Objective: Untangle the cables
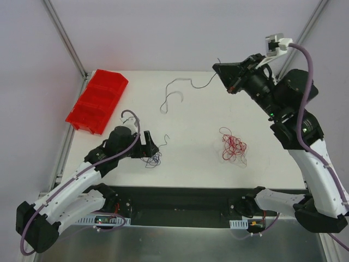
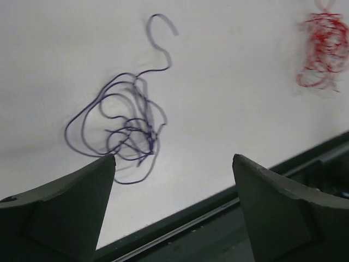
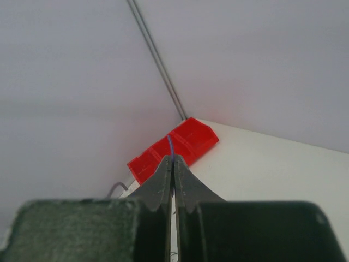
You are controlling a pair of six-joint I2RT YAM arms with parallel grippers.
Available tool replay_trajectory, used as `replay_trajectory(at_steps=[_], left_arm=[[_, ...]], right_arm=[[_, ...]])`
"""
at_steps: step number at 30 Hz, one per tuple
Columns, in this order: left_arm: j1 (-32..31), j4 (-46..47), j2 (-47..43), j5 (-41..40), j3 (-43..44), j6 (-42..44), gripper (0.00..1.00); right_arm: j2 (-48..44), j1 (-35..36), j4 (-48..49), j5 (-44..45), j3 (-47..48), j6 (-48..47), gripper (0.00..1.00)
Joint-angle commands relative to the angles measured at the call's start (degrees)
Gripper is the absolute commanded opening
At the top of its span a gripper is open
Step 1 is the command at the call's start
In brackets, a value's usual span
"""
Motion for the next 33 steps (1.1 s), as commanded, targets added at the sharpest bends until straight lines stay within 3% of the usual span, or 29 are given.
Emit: replay_trajectory(at_steps=[1,4,8,14,17,21,29,33], left_arm=[[0.25,2.34,-5.46,16.16,8.01,6.04,0.91],[0.25,1.28,-9.15,18.20,13.89,7.27,0.91],[0.34,-1.43,-10.04,17.25,20.14,9.82,0.79],[0.34,-5.92,-6.71,11.97,24.11,11.05,0.90],[0.34,-5.93,-4.16,12.23,24.37,10.35,0.89],[0.25,-5.84,0.93,13.81,25.16,8.60,0.82],[0.16,-5.75,19.82,21.20,27.71,5.17,0.83],[-1.67,-4.87,28.18,23.75,30.78,4.46,0.73]], right_arm=[[3.28,0.32,-0.23,-8.01,-2.12,2.74,0.00],[2.84,0.32,2.67,-12.13,-6.94,5.28,0.00],[2.31,1.19,5.14,-16.98,-13.45,6.52,0.00],[1.34,1.46,8.03,-18.74,-22.94,5.03,0.00],[1.69,1.46,9.09,-17.17,-28.74,3.27,0.00],[3.27,1.37,10.84,-14.88,-34.90,1.42,0.00],[10.56,0.14,20.60,-16.54,-46.77,3.53,0.00],[11.54,-1.00,23.06,-17.68,-50.98,5.29,0.00]])
